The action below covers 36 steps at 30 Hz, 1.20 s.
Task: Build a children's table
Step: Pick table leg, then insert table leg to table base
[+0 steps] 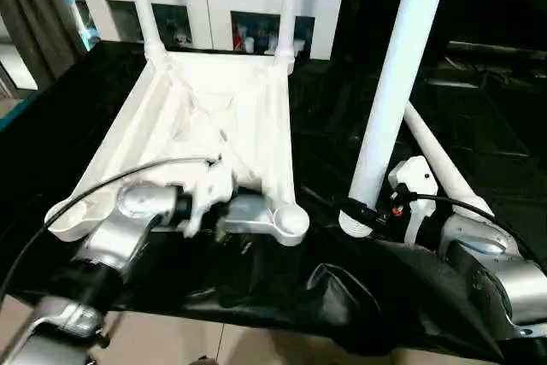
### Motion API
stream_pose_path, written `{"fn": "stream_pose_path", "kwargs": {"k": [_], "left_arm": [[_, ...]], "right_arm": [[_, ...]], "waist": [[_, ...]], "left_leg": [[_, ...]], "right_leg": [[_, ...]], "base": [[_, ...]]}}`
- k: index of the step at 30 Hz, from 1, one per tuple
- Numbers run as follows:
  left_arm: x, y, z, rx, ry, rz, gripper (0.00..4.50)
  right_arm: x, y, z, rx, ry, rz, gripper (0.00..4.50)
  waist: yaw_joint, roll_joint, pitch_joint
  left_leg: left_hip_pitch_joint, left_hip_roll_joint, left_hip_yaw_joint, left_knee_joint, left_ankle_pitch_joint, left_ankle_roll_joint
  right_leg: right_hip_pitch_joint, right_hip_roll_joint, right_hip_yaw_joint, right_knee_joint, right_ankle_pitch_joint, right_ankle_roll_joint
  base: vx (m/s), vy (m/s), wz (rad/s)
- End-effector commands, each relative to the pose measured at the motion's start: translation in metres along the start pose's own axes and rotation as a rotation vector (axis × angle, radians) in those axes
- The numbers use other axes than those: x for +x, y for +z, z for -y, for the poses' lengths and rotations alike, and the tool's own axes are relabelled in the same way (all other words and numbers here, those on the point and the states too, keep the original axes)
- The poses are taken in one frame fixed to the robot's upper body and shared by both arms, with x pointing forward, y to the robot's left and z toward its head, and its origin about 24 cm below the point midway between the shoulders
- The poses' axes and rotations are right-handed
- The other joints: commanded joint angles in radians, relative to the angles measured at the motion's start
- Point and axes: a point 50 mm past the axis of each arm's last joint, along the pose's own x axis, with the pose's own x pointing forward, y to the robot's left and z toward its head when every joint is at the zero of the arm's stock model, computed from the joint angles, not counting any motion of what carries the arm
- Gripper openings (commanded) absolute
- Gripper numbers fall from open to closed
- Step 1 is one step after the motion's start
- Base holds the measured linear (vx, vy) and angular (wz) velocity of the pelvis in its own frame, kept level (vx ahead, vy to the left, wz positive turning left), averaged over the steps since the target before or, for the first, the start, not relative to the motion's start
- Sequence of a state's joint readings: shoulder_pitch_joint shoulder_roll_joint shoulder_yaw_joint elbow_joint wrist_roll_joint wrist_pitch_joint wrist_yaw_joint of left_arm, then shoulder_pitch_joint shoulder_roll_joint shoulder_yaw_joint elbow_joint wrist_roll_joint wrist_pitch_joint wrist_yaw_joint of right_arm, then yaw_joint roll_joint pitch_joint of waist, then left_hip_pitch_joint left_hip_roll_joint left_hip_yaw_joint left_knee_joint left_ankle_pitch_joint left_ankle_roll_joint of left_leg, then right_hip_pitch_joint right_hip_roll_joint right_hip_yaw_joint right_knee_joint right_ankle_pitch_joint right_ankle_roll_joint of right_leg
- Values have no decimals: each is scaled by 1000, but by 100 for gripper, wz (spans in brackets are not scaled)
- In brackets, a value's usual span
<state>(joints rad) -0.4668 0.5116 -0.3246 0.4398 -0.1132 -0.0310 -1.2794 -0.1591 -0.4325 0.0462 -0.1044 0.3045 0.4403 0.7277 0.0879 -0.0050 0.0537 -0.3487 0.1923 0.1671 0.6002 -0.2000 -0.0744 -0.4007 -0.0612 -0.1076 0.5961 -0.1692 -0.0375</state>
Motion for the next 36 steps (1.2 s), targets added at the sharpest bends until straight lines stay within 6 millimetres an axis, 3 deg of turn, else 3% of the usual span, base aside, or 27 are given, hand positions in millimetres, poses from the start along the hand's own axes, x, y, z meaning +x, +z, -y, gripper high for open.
{"fn": "stream_pose_path", "kwargs": {"k": [1,9,11,15,16,18,19,20,21,22,23,25,36], "left_arm": [[-2,0,1,9,-23,-41,403],[-3,3,-13,-18,47,5,341],[-2,3,-15,-13,47,-10,318],[-2,4,-18,4,44,-24,273],[-2,4,-19,6,44,-24,271],[-3,4,-21,11,41,-27,254],[-4,4,-22,13,38,-33,241],[-4,3,-23,13,36,-38,241],[-6,2,-24,11,32,-46,231],[-6,1,-25,7,29,-53,220],[-7,0,-25,3,26,-59,208],[-8,0,-26,-3,22,-60,196],[-10,-5,-25,-14,-2,-78,97]], "right_arm": [[3,7,1,-29,1,24,193],[8,6,-3,-37,27,22,193],[8,6,-3,-38,28,21,193],[7,5,-4,-40,26,21,193],[7,5,-4,-40,25,21,193],[6,5,-4,-45,19,20,193],[6,5,-4,-46,15,20,193],[6,5,-4,-47,12,21,193],[6,5,-3,-47,7,23,193],[6,5,-3,-47,5,25,193],[6,5,-3,-46,3,27,193],[6,5,-3,-46,2,28,193],[8,6,-1,-55,1,32,193]], "waist": [[0,-1,-61],[3,-5,-64],[5,2,-67],[4,0,-70],[3,10,-71],[3,7,-73],[1,12,-71],[1,10,-71],[2,18,-71],[2,15,-72],[4,20,-71],[2,15,-70],[4,15,-69]], "left_leg": [[7,42,-11,-75,-184,24],[3,39,-7,-72,-159,35],[3,38,-8,-71,-149,35],[-2,40,-10,-70,-128,36],[0,40,-9,-69,-130,35],[-1,39,-10,-69,-127,33],[-1,38,-9,-69,-131,33],[-1,38,-9,-69,-137,32],[2,37,-10,-69,-145,30],[1,37,-9,-69,-147,30],[3,38,-10,-69,-156,26],[2,39,-10,-70,-164,24],[3,40,-10,-71,-170,25]], "right_leg": [[54,-92,65,-84,-372,-90],[55,-90,68,-81,-339,-102],[57,-91,68,-77,-317,-103],[62,-91,69,-68,-253,-120],[60,-89,69,-70,-234,-129],[64,-88,70,-63,-199,-142],[63,-87,69,-66,-195,-147],[64,-88,69,-66,-200,-148],[63,-87,69,-68,-209,-148],[64,-88,69,-69,-210,-147],[64,-89,69,-68,-217,-149],[65,-89,69,-70,-230,-149],[62,-90,69,-75,-270,-138]], "base": [[0,0,0],[0,0,0],[0,0,0],[0,0,0],[0,0,0],[0,0,0],[0,0,0],[0,0,0],[0,0,0],[0,0,0],[0,0,0],[0,0,0],[0,0,0]]}}
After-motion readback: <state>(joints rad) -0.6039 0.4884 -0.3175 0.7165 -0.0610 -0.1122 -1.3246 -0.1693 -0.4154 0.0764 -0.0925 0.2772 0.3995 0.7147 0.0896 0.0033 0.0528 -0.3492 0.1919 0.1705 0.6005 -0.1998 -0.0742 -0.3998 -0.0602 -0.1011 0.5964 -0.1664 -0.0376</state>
